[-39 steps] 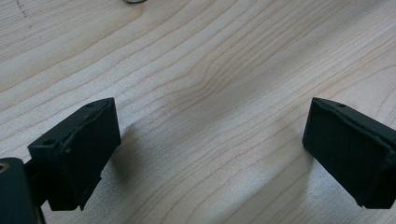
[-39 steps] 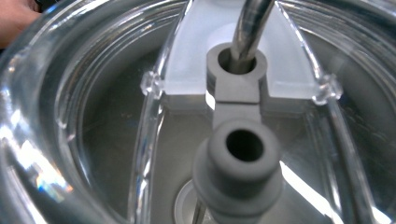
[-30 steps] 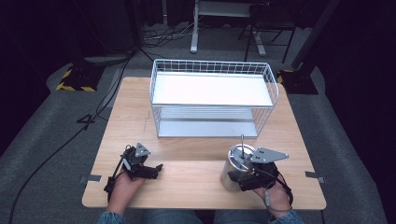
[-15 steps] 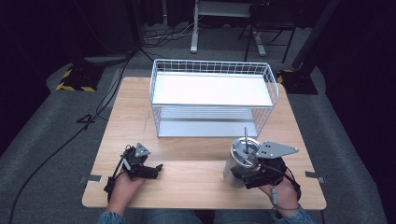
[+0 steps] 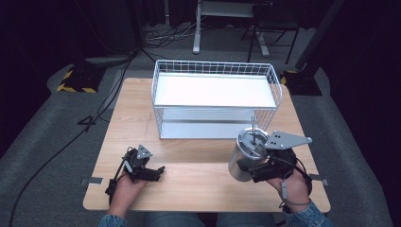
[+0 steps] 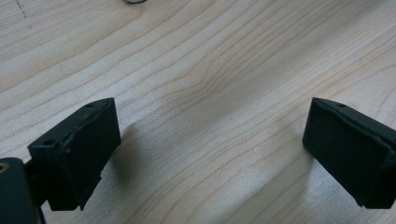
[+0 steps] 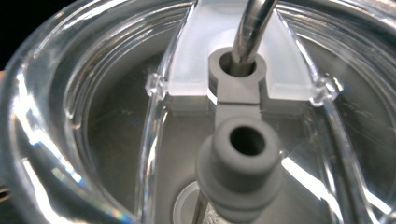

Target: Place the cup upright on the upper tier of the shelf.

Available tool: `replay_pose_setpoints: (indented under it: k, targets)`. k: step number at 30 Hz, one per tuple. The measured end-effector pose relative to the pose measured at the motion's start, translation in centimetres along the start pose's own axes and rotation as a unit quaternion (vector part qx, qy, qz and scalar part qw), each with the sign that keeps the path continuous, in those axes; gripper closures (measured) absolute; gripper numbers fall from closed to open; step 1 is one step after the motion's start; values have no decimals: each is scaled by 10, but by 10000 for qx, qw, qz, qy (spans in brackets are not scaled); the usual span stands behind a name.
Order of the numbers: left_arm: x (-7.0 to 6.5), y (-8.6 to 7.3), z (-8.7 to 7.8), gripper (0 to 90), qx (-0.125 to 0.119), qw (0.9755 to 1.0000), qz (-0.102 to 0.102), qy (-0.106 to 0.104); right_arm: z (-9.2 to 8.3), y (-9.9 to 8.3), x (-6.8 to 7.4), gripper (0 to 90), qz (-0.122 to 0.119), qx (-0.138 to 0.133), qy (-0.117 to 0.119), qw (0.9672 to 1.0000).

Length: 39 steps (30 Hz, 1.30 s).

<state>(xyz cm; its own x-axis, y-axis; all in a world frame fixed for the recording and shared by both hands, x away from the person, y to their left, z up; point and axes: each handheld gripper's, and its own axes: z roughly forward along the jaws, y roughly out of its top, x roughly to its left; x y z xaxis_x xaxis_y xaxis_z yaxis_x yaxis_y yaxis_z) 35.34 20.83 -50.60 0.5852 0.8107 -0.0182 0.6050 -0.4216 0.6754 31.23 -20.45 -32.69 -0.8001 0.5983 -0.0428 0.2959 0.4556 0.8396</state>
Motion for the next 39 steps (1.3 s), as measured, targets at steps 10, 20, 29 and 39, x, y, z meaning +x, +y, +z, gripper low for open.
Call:
replay_pose_setpoints:
  k: [10, 20, 29, 39]
  targets:
    - [0, 0, 0, 47, -6, 10000, 1, -3, -15, 34, -5, 38, -275, -111, -159, 9994]
    - [0, 0, 0, 47, 10, 10000, 6, 2, -20, 68, -16, 38, -242, -10, -172, 9996]
    - [0, 0, 0, 47, 0, 10000, 4, 0, -24, 95, -33, 38, -96, -107, -172, 9997]
    - [1, 1, 1, 47, 3, 10000, 24, -8, -19, 129, -49, 38, -184, -103, -542, 9983]
